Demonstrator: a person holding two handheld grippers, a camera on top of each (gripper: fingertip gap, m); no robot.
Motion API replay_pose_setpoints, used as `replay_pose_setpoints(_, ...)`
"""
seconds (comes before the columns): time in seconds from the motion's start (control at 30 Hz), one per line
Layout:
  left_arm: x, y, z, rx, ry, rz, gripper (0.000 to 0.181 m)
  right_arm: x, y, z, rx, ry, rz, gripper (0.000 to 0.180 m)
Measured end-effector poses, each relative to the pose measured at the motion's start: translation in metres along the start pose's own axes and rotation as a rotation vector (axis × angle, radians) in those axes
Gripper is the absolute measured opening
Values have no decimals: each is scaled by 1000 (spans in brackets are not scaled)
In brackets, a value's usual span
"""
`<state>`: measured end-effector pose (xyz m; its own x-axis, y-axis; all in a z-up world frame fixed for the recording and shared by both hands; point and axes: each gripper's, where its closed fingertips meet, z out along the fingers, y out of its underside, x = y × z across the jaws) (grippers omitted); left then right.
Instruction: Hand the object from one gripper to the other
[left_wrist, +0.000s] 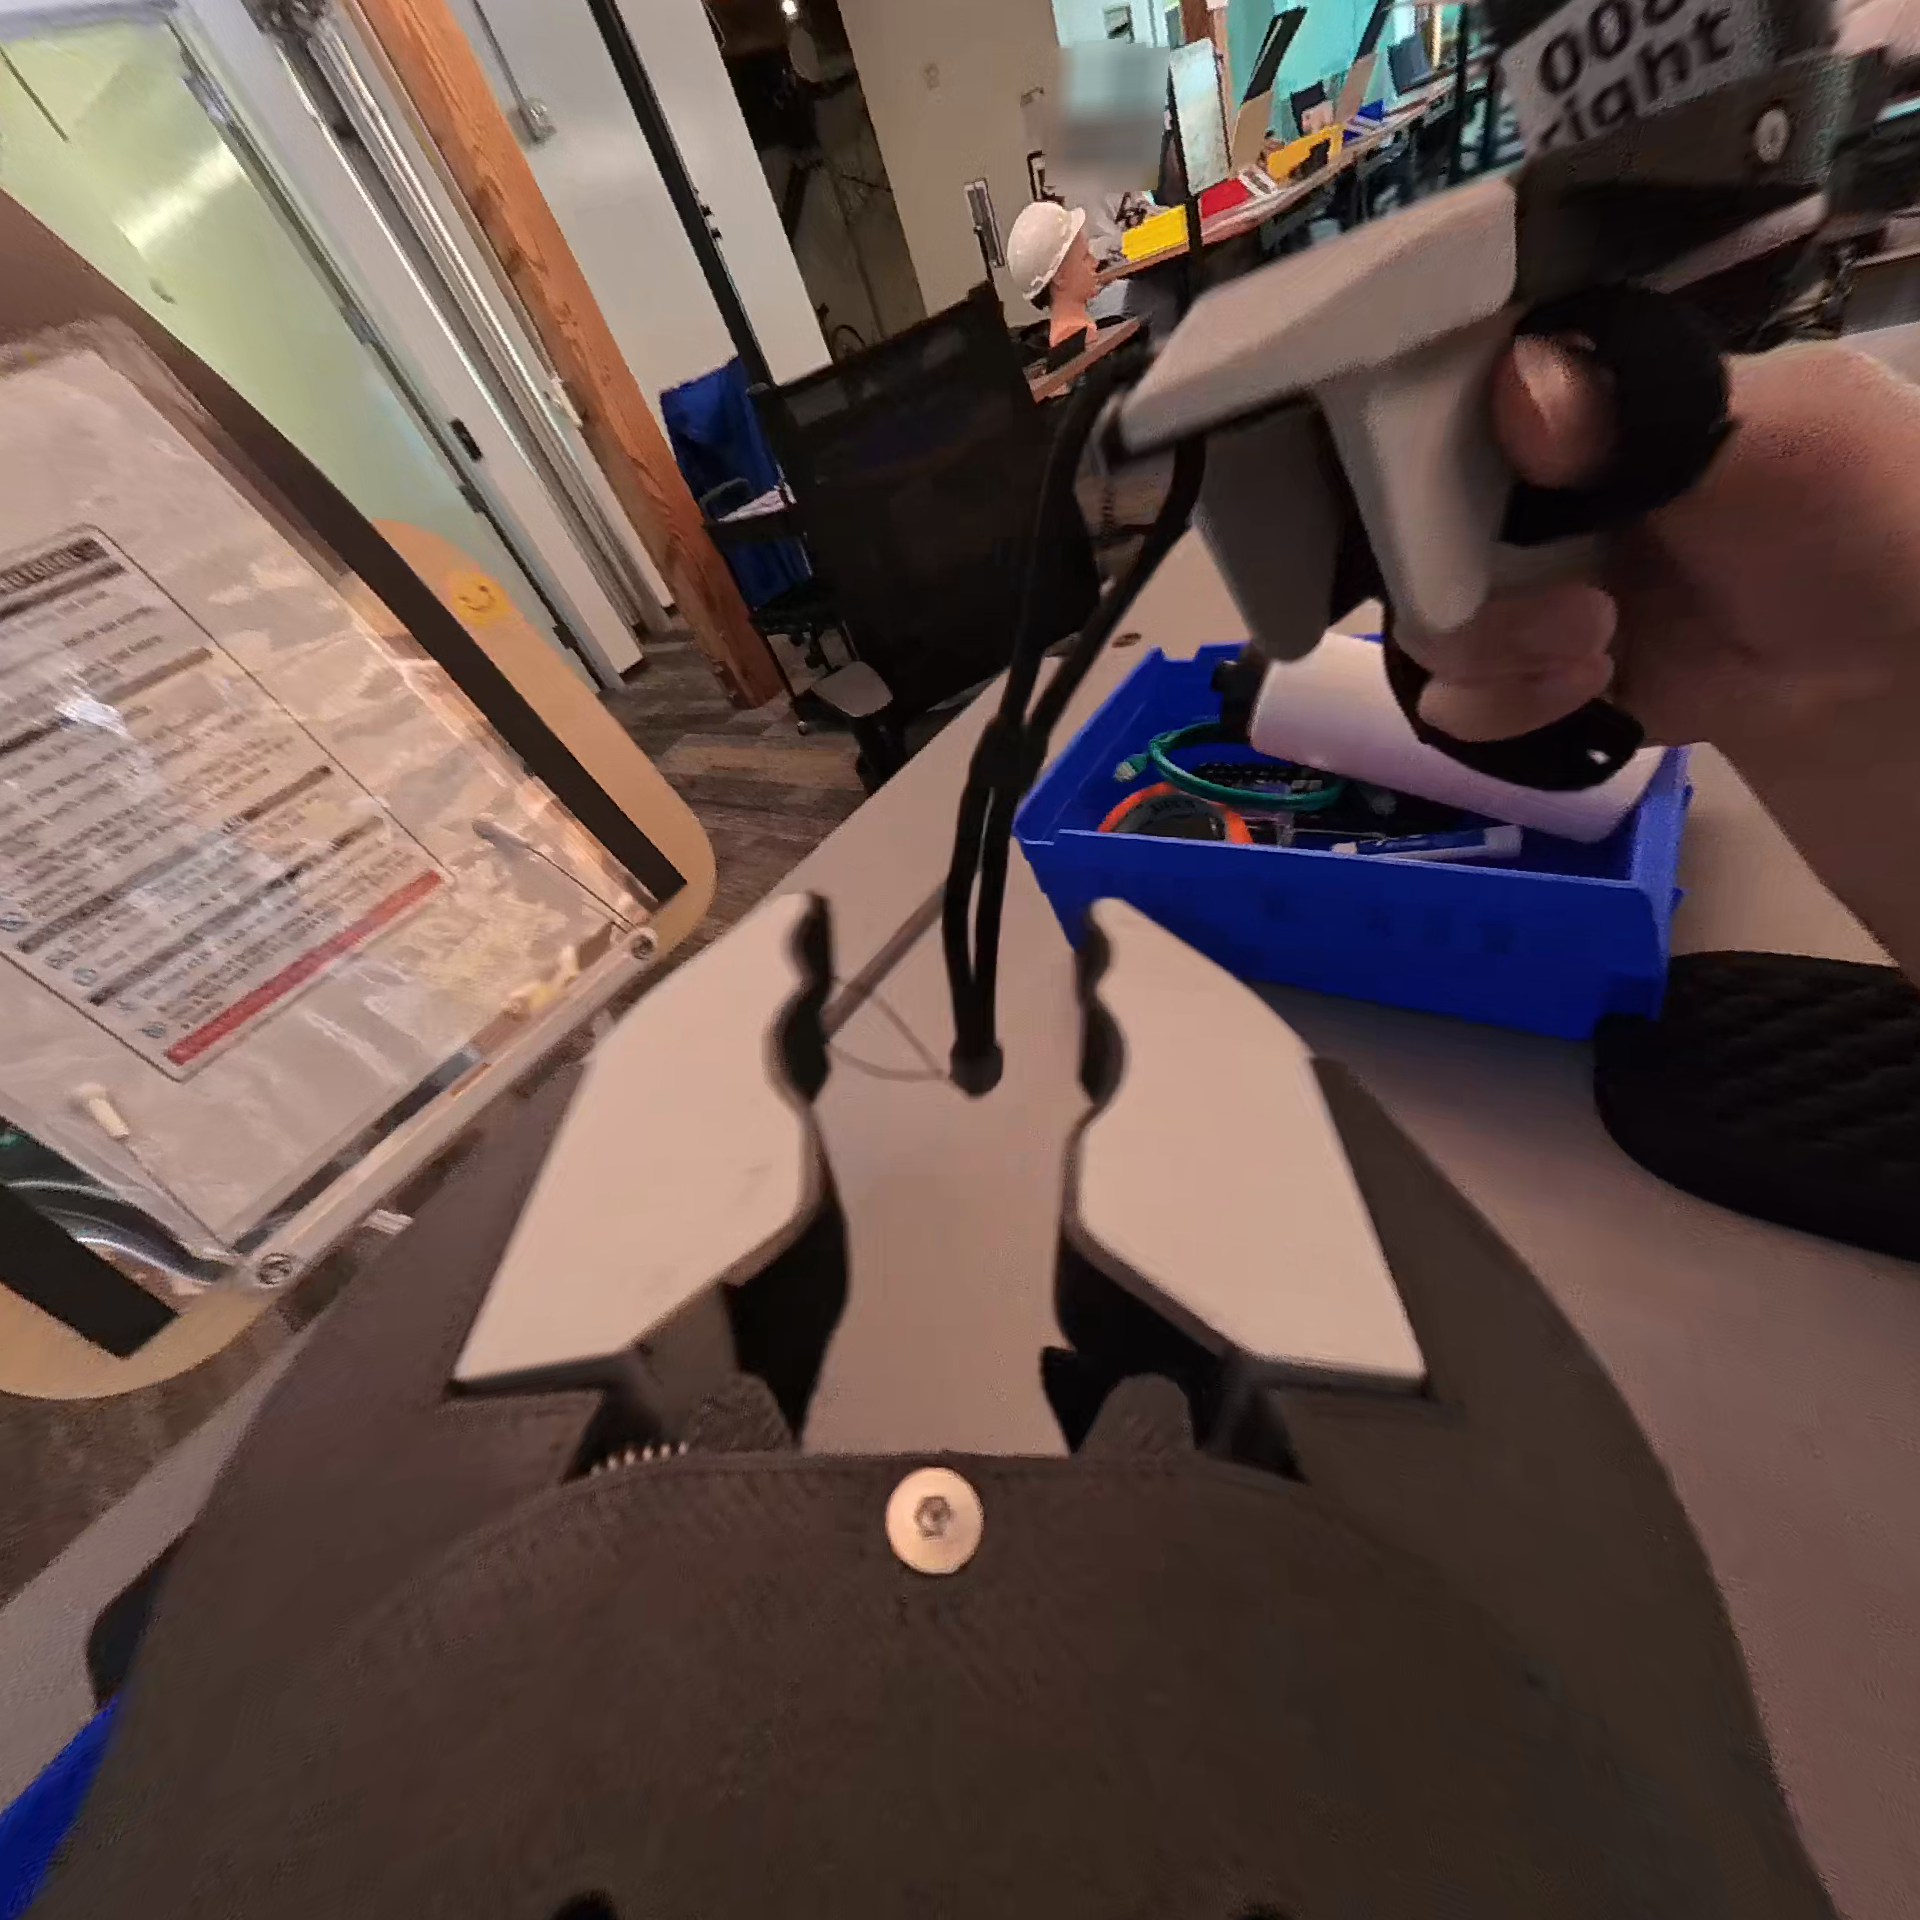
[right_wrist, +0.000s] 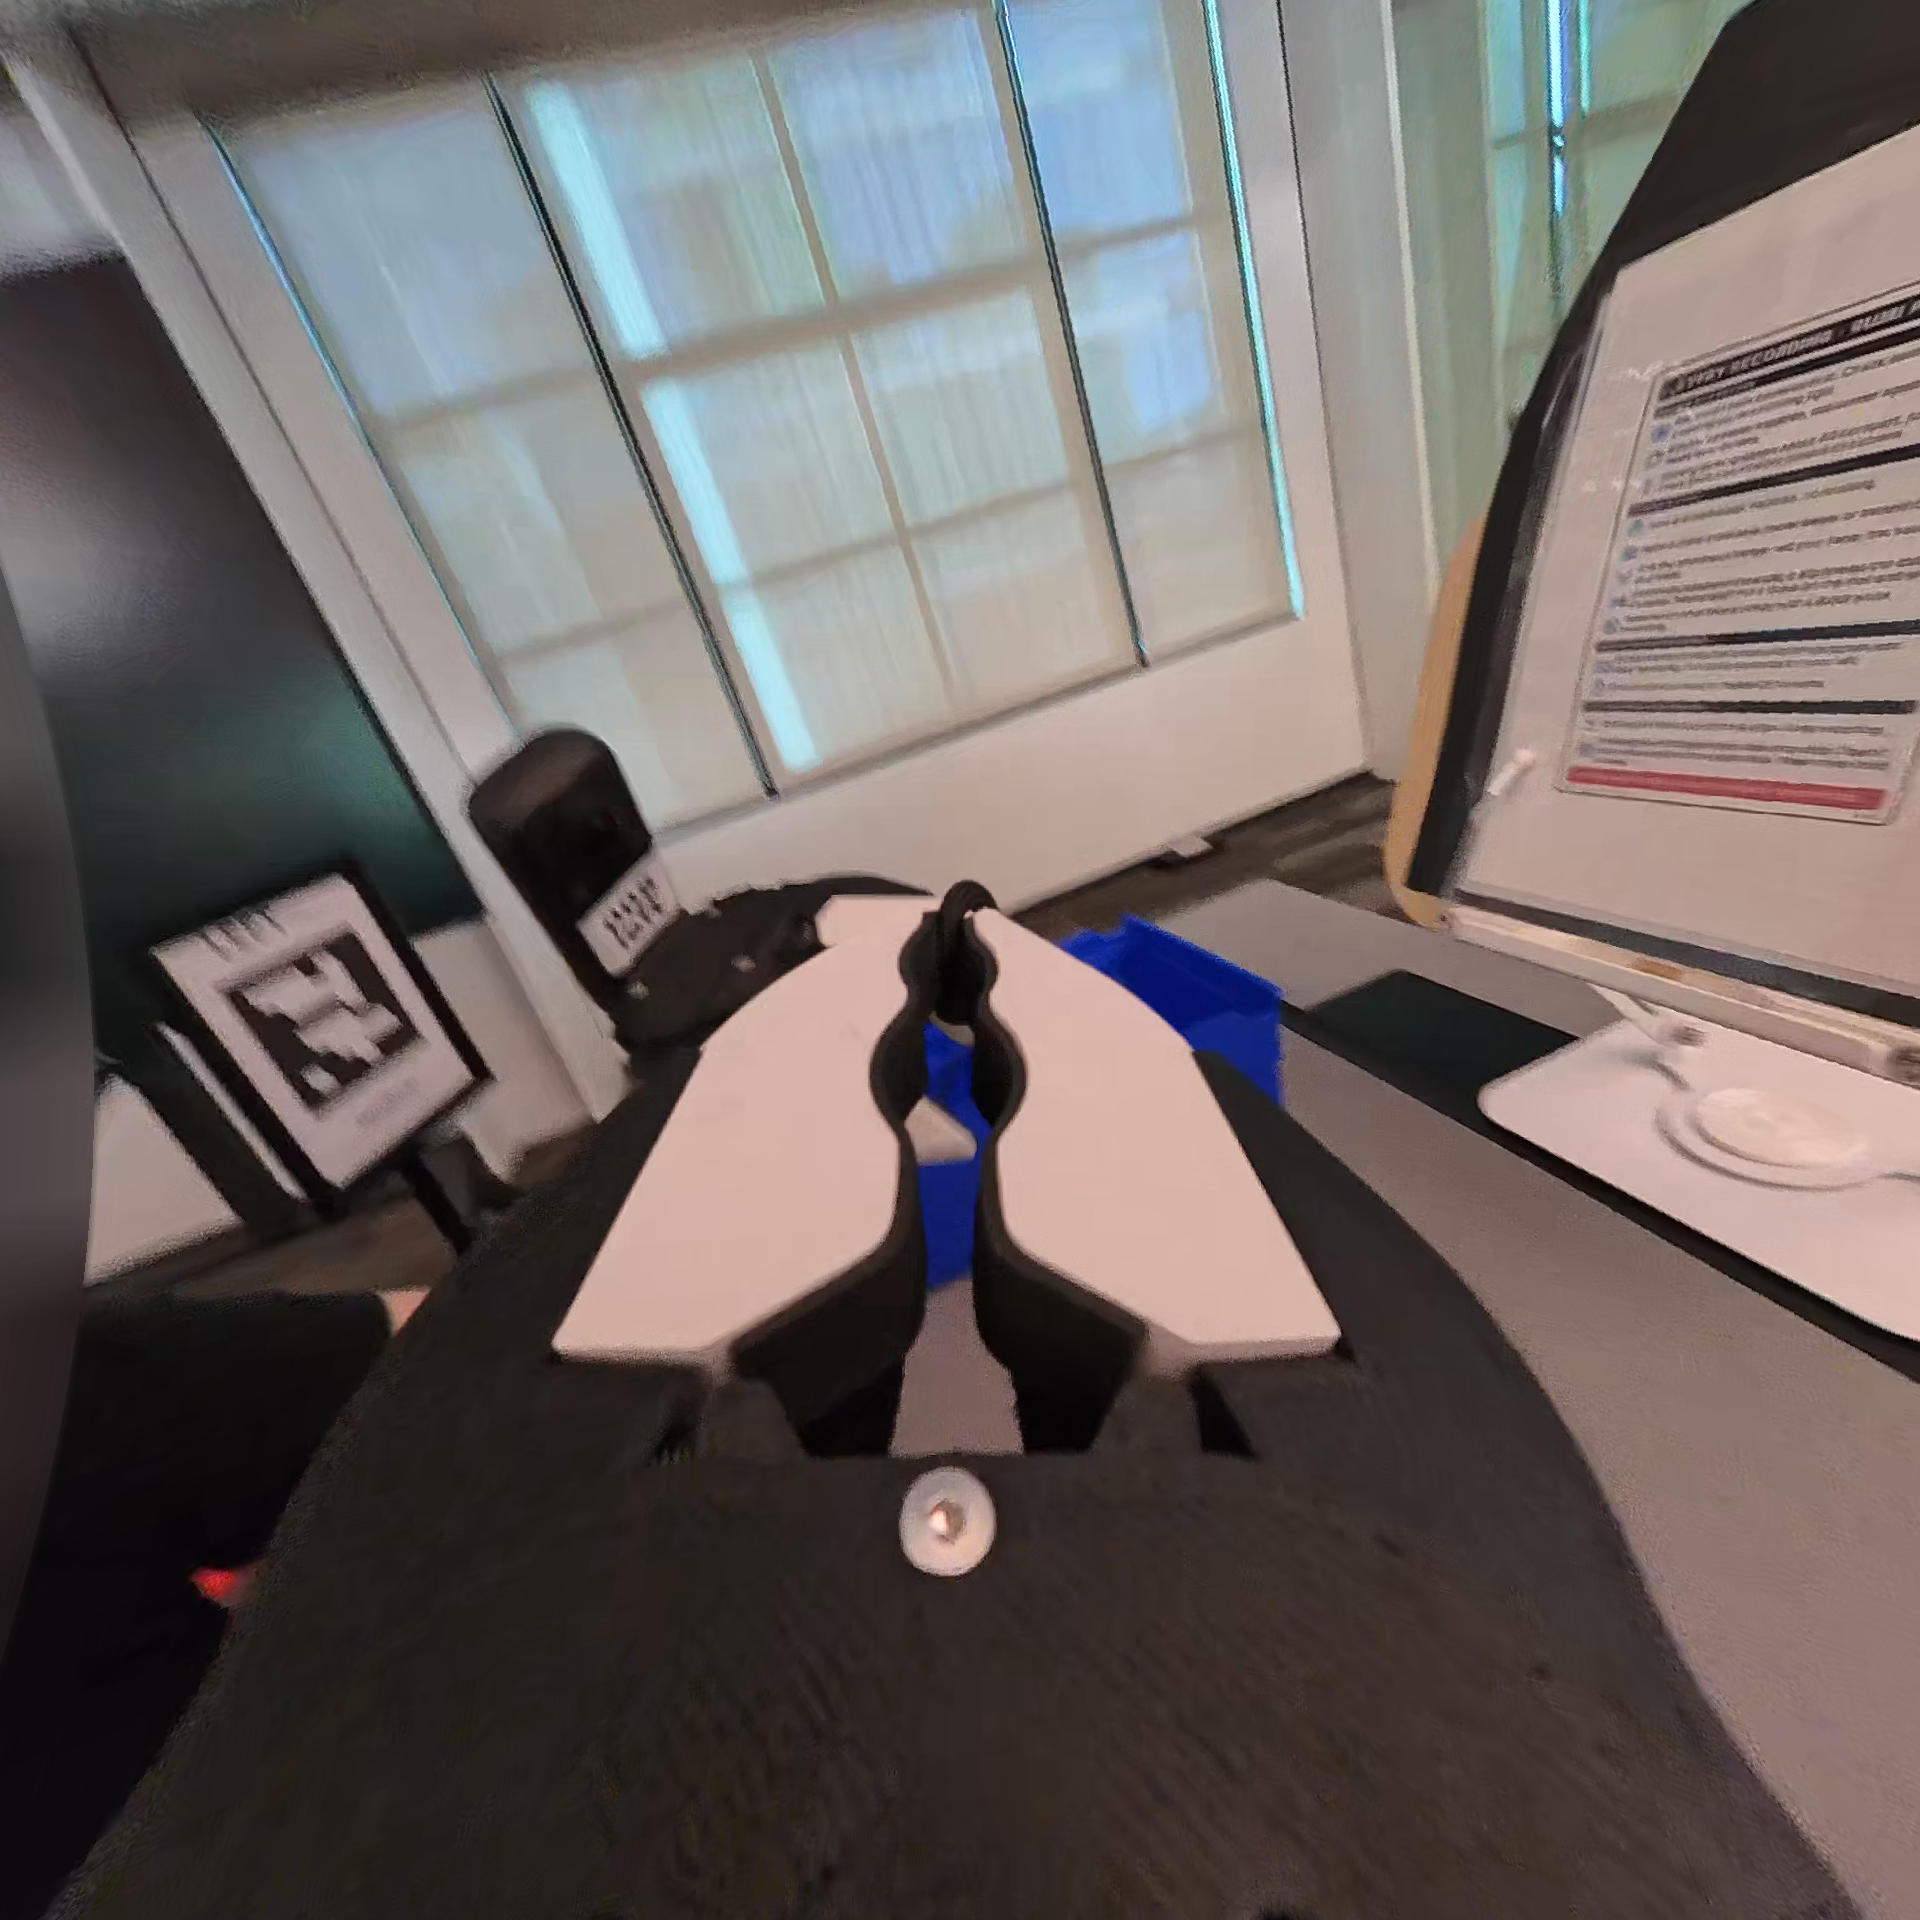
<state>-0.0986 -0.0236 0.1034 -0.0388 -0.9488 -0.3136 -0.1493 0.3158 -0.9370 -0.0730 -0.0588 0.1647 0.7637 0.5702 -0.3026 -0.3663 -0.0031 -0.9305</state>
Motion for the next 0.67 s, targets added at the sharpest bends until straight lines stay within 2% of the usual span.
replay_pose_setpoints(0.03,1,1,-1,-16,29,-21,59,2,-9,-7,51,-46,63,3)
replay_pose_setpoints(0.13,1,2,-7,-19,121,-94,63,13,-40,-36,234,-214,273,3)
replay_pose_setpoints(0.3,-2,1,-9,62,236,-201,51,45,-68,-80,447,-373,536,2)
replay_pose_setpoints(0.5,11,24,11,15,267,-126,43,34,-62,-73,370,-416,555,4)
replay_pose_setpoints(0.67,26,42,24,-36,412,-283,46,-10,-50,-51,225,-493,503,3)
